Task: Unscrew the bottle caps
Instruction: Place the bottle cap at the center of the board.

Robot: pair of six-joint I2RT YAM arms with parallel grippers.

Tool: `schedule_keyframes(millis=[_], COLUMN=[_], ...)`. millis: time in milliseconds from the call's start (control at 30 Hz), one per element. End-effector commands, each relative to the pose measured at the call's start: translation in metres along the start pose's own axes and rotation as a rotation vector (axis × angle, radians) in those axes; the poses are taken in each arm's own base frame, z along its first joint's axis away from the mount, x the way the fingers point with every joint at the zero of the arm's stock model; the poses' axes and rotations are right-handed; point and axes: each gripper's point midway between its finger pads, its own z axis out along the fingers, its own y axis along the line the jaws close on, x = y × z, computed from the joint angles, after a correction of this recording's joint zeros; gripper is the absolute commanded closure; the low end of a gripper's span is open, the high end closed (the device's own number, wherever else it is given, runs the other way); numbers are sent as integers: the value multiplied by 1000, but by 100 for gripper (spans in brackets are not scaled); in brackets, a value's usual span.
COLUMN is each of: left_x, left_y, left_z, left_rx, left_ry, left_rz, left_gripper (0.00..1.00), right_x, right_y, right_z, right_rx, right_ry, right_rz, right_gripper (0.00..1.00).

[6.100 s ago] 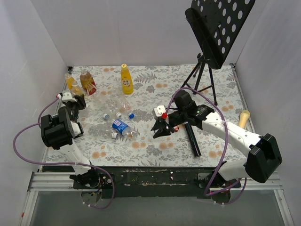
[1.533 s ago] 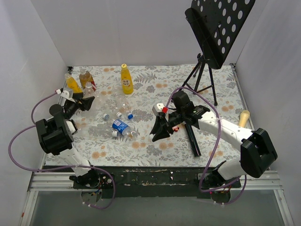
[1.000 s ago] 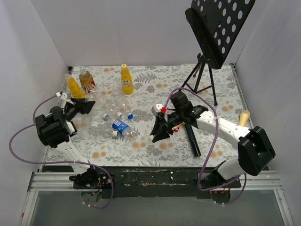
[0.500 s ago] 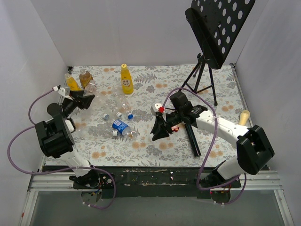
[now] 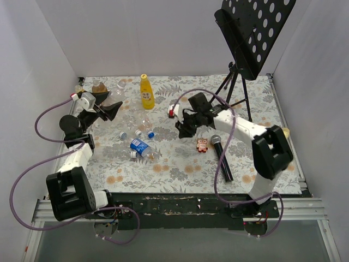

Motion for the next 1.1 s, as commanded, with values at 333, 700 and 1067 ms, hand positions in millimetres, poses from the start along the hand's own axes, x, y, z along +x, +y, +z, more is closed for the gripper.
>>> schedule_keyframes(millis=[333,700,1067], left_x=[-36,-24,-15], left_y=[-68,-106,-146], left_z=[-28,-36,-43], left_rx=[-12,72,217], left_ry=[-2,23,-3], left_rz=[-25,-120,-143], left_gripper=[99,100,100], right_x=[-9,-16,-113], right_y=[-212,-216,10], right_z=[39,38,-59], right_rx=[398,422,-273], right_ry=[246,193,-331], right_rz=[-55,-63,-342], right_gripper=[91,32,19])
